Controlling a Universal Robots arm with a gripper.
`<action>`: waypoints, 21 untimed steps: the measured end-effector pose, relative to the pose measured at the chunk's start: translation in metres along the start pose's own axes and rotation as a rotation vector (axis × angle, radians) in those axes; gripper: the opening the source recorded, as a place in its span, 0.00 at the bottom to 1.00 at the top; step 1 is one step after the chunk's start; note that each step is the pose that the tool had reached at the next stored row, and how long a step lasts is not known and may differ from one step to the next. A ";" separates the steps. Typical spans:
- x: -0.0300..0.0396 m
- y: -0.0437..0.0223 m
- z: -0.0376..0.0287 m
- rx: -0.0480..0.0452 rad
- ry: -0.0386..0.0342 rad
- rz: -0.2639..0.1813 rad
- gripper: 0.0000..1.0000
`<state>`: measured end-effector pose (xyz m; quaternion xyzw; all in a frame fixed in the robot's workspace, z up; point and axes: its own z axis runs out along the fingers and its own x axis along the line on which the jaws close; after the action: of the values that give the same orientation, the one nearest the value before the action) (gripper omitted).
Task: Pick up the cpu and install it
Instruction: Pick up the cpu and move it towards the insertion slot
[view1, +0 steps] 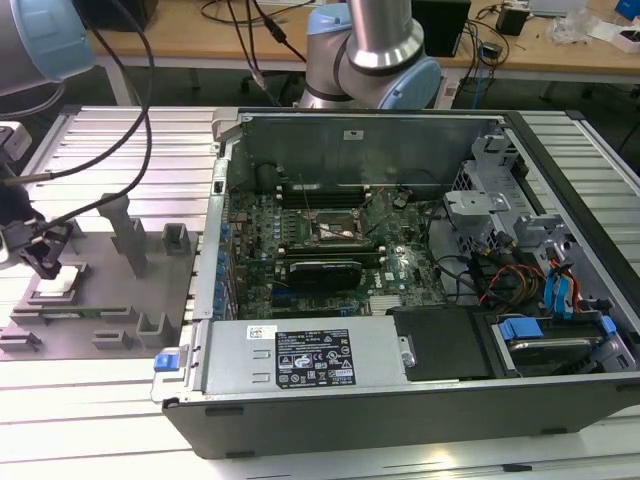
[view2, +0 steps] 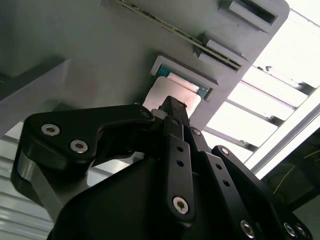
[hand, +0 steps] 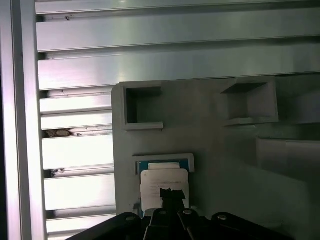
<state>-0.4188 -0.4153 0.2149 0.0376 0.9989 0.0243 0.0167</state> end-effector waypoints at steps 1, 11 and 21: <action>0.0009 -0.0001 0.0007 0.0000 0.0000 0.000 0.11; 0.0016 -0.0002 0.0014 0.0001 0.0001 0.000 0.24; 0.0016 -0.0002 0.0022 -0.0001 -0.0002 0.000 0.60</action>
<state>-0.4203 -0.4153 0.2126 0.0375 0.9989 0.0243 0.0168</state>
